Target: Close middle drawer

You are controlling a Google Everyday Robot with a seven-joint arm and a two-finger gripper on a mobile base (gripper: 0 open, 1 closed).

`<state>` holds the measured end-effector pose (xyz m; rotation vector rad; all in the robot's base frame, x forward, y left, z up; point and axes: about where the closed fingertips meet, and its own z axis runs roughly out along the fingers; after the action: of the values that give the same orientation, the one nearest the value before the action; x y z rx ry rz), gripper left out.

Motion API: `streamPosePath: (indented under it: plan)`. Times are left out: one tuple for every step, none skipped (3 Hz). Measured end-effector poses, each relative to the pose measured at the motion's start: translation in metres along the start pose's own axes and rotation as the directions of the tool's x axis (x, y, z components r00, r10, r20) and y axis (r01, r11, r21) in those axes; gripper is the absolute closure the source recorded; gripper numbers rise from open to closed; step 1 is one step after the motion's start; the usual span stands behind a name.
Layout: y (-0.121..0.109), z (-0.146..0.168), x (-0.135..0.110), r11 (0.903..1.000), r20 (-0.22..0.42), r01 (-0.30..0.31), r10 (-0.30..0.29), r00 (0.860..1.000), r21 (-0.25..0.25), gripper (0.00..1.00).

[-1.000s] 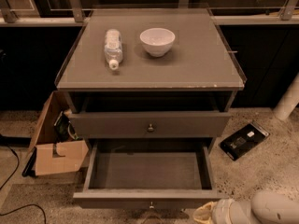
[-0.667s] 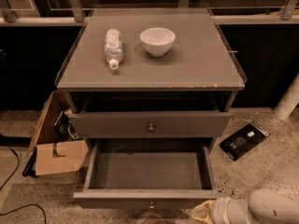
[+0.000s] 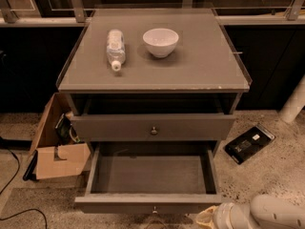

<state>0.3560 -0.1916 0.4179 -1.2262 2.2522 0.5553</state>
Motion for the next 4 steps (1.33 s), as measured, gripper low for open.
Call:
streamPosePath:
  plan:
    - [-0.005, 0.012, 0.013, 0.9995, -0.013, -0.032, 0.032, 0.999, -0.002, 1.0]
    - [-0.011, 0.025, 0.021, 0.9988, -0.028, -0.047, 0.047, 0.998, -0.011, 1.0]
    - [-0.024, 0.042, 0.018, 0.9989, -0.039, -0.037, 0.036, 0.999, -0.029, 1.0]
    - [-0.03, 0.047, 0.013, 0.9991, -0.042, -0.02, 0.018, 0.999, -0.039, 1.0]
